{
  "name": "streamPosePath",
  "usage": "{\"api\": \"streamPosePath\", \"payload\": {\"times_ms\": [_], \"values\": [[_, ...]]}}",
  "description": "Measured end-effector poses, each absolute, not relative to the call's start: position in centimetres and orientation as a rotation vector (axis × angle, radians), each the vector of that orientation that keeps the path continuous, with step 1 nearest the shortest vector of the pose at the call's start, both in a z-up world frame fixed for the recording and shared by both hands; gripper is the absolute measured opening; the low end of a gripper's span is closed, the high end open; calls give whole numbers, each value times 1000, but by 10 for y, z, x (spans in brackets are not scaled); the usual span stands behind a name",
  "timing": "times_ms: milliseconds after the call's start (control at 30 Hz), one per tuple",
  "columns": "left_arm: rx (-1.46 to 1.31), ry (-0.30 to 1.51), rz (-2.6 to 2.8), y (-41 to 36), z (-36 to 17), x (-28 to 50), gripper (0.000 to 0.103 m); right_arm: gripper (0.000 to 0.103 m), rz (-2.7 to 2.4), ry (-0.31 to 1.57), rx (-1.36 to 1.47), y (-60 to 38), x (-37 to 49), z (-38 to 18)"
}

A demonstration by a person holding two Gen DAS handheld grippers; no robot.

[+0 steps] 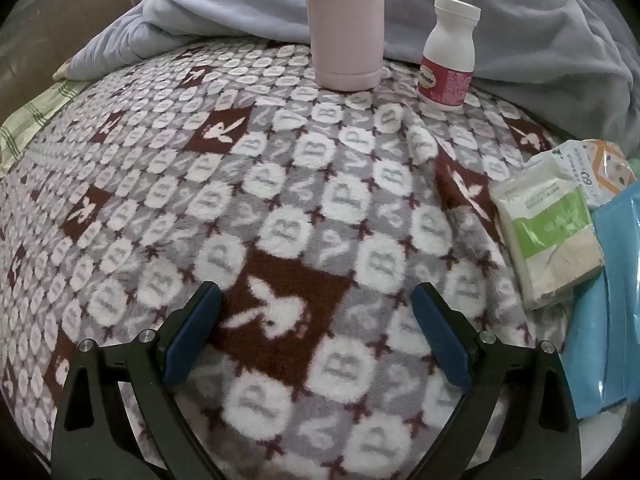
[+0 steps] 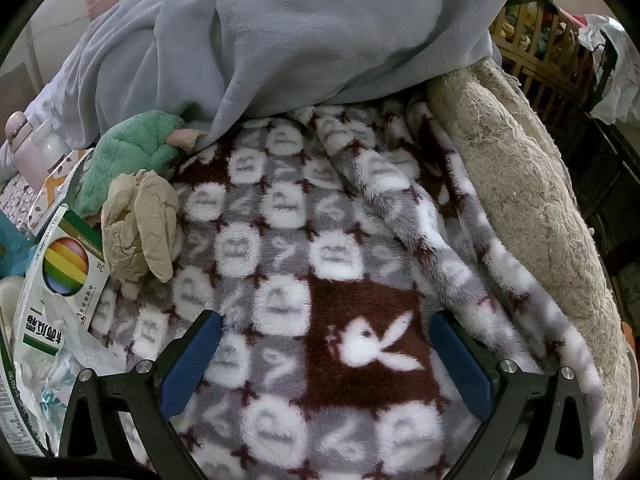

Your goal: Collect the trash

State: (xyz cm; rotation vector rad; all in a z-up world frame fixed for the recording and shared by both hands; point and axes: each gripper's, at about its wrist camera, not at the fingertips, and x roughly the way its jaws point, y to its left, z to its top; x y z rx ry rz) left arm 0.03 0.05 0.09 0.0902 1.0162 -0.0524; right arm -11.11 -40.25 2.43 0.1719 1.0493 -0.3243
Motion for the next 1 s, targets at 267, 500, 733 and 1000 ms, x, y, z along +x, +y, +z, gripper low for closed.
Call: {"api": "streamPosePath", "payload": {"times_ms": [267, 500, 733, 1000], "values": [[150, 939, -26, 5, 41, -31, 96, 103, -324, 1051, 171, -402, -111, 25], [115, 811, -74, 0, 106, -77, 96, 103, -310, 1123, 167, -394, -132, 43], [112, 674, -155, -32, 152, -135, 96, 103, -263, 975, 220, -375, -198, 104], [97, 600, -249, -62, 178, -185, 96, 103, -241, 773, 194, -325, -228, 168]]}}
